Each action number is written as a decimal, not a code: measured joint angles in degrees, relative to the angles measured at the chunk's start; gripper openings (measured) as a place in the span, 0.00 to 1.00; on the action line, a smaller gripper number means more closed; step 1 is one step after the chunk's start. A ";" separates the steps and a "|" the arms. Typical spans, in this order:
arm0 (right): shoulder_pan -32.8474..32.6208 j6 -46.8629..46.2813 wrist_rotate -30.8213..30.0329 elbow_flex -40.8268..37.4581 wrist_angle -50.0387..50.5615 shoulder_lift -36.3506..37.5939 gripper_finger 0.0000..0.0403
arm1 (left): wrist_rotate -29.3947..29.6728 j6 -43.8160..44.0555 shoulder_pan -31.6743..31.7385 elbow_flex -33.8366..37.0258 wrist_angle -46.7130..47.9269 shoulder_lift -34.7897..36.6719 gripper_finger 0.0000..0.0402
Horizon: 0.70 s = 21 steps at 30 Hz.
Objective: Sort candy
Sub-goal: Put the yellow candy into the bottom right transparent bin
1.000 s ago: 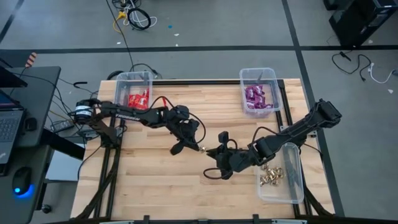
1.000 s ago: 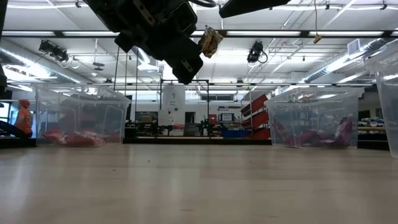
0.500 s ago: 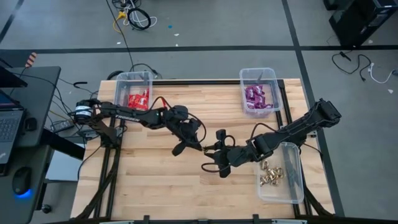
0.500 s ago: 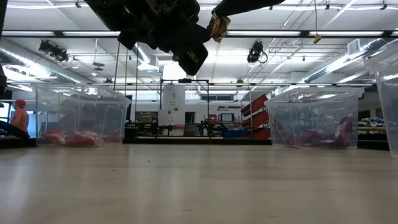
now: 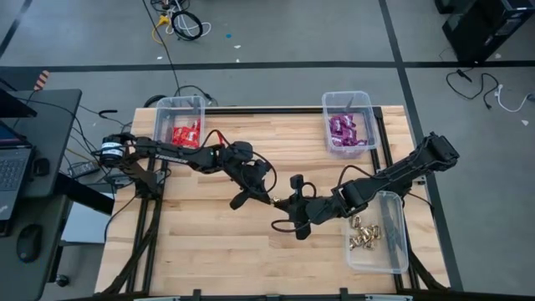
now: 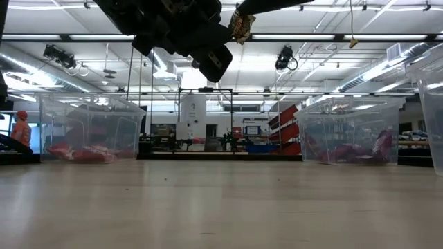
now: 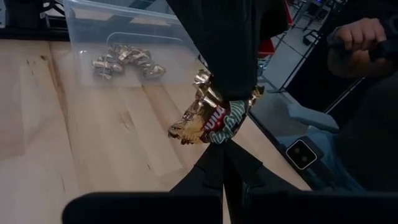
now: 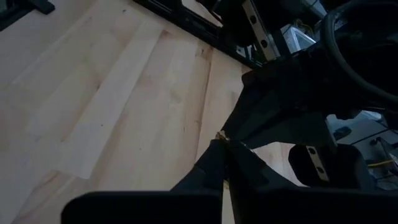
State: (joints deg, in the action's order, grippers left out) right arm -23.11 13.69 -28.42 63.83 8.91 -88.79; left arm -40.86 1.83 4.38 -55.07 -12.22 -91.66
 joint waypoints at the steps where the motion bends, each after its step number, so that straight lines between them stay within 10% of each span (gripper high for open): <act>1: 0.00 0.00 -0.18 0.00 -0.21 0.00 0.02 | 0.02 0.00 0.00 0.00 -0.01 0.00 0.00; 21: -3.84 -1.97 -12.72 -0.09 1.00 3.46 0.00 | 9.35 -0.04 0.96 0.00 10.22 0.00 0.27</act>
State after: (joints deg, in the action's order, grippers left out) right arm -26.96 11.72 -41.15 63.75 9.90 -85.34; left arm -31.51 1.78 5.34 -55.07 -1.99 -91.66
